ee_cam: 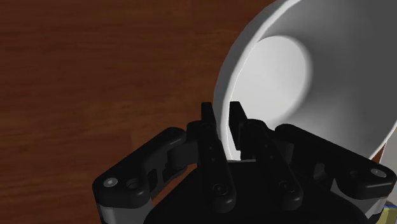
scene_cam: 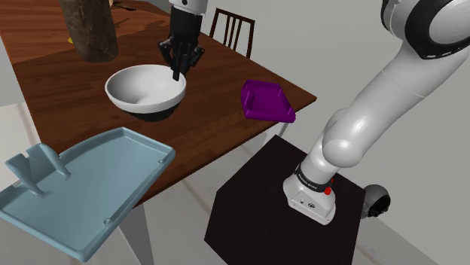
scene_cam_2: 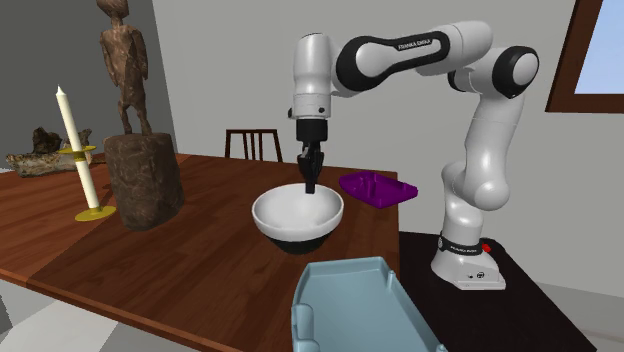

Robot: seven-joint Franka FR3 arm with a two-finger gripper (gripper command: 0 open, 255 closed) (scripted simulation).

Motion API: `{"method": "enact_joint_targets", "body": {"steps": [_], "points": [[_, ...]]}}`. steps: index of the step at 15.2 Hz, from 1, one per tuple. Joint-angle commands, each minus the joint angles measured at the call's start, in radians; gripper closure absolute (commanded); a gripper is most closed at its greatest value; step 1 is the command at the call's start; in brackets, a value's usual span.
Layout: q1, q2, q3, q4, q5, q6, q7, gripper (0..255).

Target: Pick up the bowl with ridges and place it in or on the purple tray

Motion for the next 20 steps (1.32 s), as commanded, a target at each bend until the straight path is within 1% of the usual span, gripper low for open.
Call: {"method": "enact_joint_targets", "body": {"steps": [1,11,20], "points": [[-0.001,-0.002,-0.001,0.025,-0.001,-0.027,0.004,255],[-0.004,0.007,-0.005,0.169,-0.009,-0.160,0.025,255],[-0.005,0.037,-0.006,0.323,-0.019,-0.283,0.048,255]]}}
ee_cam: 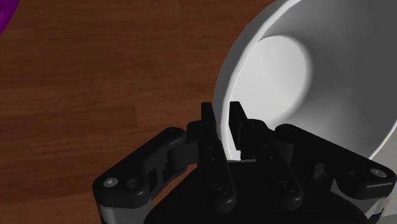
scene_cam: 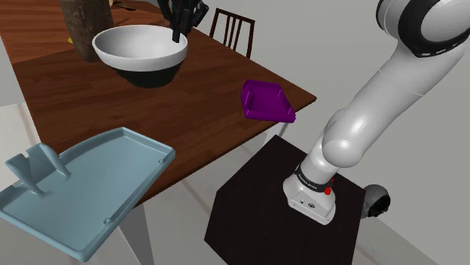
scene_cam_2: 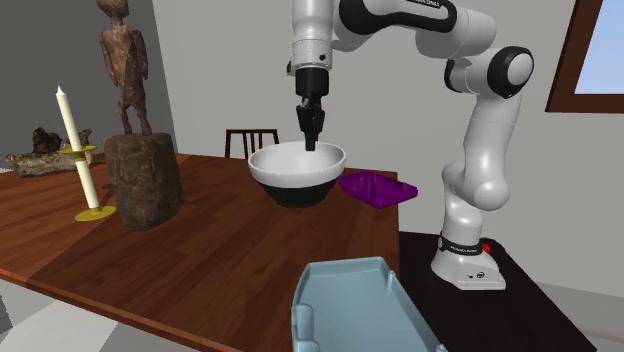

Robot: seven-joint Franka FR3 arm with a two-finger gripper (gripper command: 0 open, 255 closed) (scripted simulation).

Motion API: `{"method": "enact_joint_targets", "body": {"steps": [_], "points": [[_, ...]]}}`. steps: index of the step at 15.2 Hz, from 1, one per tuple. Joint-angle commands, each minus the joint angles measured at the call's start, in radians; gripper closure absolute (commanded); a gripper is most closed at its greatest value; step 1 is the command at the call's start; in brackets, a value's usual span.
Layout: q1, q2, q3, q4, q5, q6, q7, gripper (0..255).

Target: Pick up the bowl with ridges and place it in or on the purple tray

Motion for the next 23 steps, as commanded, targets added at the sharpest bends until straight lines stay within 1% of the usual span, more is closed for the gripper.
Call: {"method": "enact_joint_targets", "body": {"steps": [1,4,8,13,18,23], "points": [[0.000,0.010,0.001,0.038,-0.003,-0.028,0.006,255],[0.000,0.022,0.001,0.085,-0.006,-0.062,0.013,255],[-0.034,-0.099,-0.055,-0.026,0.020,-0.084,-0.076,255],[-0.068,-0.225,-0.133,-0.129,0.025,-0.127,-0.185,255],[-0.099,-0.327,-0.216,-0.199,0.005,-0.180,-0.291,255],[-0.129,-0.405,-0.303,-0.238,-0.034,-0.237,-0.397,255]]}}
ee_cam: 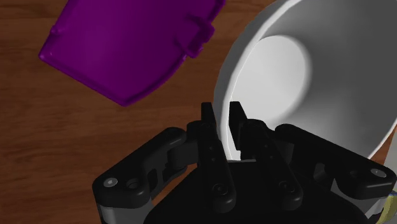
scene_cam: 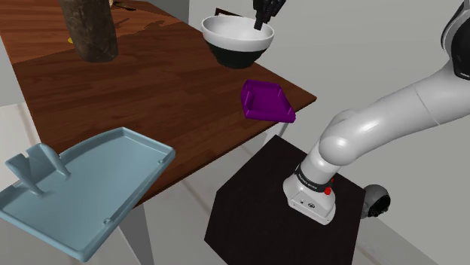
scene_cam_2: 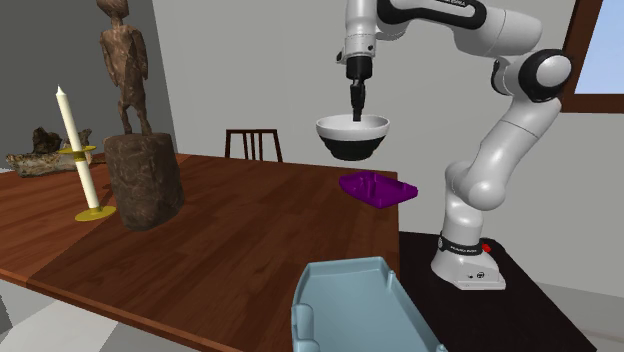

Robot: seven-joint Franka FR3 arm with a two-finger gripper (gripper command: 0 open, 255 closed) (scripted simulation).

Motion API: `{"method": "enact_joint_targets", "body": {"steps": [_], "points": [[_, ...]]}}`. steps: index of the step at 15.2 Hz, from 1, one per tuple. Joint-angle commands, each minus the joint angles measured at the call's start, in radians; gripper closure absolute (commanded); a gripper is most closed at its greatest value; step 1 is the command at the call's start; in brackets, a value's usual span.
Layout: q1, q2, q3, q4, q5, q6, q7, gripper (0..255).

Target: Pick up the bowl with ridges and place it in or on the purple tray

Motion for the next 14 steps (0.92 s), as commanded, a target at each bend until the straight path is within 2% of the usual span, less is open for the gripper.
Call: {"method": "enact_joint_targets", "body": {"steps": [1,12,14], "points": [[-0.012,-0.031,-0.035,-0.011,-0.018,-0.027,-0.044,255],[-0.071,-0.103,-0.242,0.014,-0.150,-0.147,-0.296,255],[-0.074,-0.118,-0.241,-0.027,-0.153,-0.122,-0.297,255]]}}
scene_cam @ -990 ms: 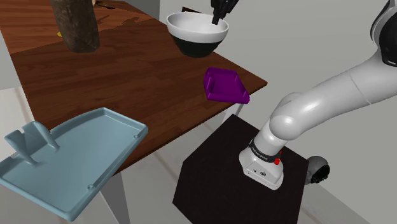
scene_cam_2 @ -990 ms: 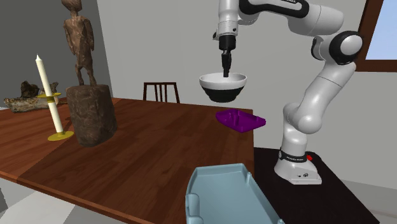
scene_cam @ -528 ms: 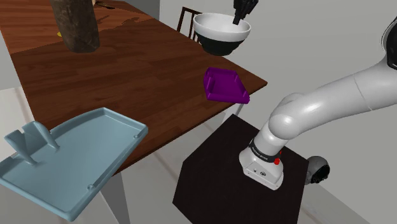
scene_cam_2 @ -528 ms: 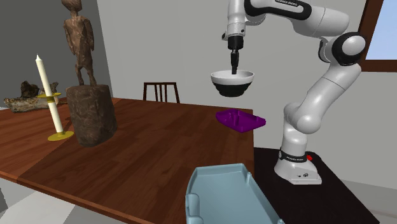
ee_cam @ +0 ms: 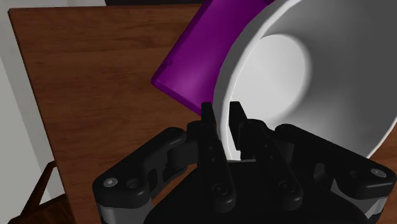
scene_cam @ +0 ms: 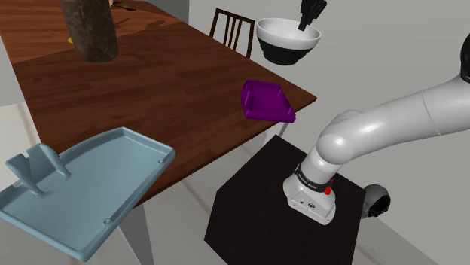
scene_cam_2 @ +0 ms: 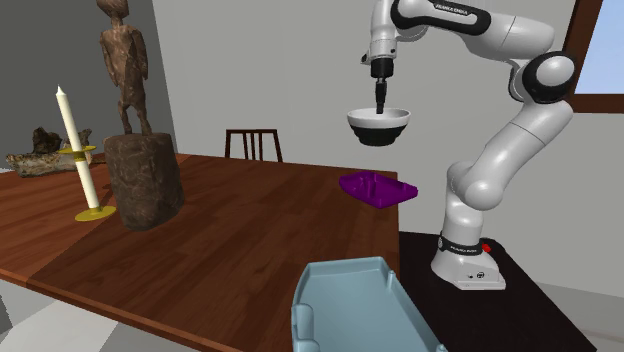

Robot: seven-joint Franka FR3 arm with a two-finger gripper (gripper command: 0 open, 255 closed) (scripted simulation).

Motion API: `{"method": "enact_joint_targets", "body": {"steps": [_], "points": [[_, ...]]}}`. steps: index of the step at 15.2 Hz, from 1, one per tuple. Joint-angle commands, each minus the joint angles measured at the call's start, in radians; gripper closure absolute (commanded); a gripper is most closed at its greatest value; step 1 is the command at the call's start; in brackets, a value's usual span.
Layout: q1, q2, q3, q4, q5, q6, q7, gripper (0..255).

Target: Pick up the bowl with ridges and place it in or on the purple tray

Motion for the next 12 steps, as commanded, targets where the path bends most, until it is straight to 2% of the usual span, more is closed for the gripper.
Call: {"method": "enact_joint_targets", "body": {"steps": [1,12], "points": [[-0.003,-0.013,-0.004,-0.033,-0.005,0.020,-0.007,255],[-0.016,-0.080,-0.007,-0.235,-0.021,0.155,-0.015,255]]}}
